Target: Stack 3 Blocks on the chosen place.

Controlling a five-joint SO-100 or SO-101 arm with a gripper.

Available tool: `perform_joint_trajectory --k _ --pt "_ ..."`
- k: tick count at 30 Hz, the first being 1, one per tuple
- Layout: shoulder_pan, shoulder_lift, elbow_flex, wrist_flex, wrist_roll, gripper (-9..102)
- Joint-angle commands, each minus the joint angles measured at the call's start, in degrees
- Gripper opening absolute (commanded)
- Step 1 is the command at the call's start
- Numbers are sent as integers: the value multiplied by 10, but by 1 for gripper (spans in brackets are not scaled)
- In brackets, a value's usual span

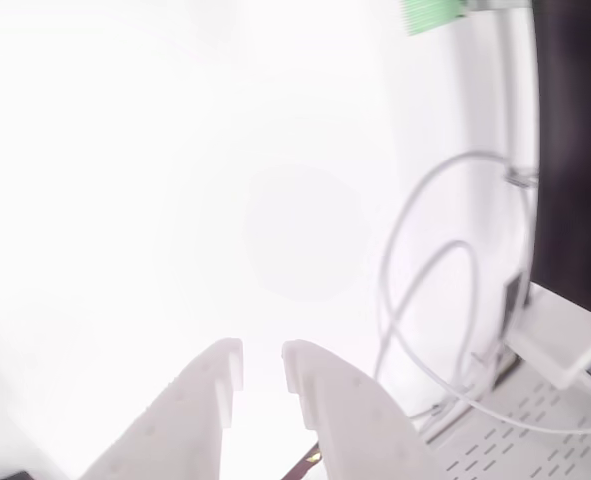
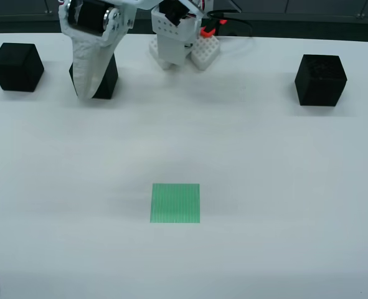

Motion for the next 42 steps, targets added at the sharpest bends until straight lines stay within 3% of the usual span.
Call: perform_joint_trajectory --k 1,6,10,21,24,29,34,42 --pt "63 -88 -82 72 -106 0" --pt "157 -157 -134 187 -279 0" --pt "242 -185 -135 187 -286 0" --pt "324 -165 -85 188 -344 4" --pt "345 -140 -74 188 -373 13" --pt "380 -96 -51 188 -412 15" --pt "384 -55 -3 188 -468 26" --pt "393 -46 79 188 -522 33"
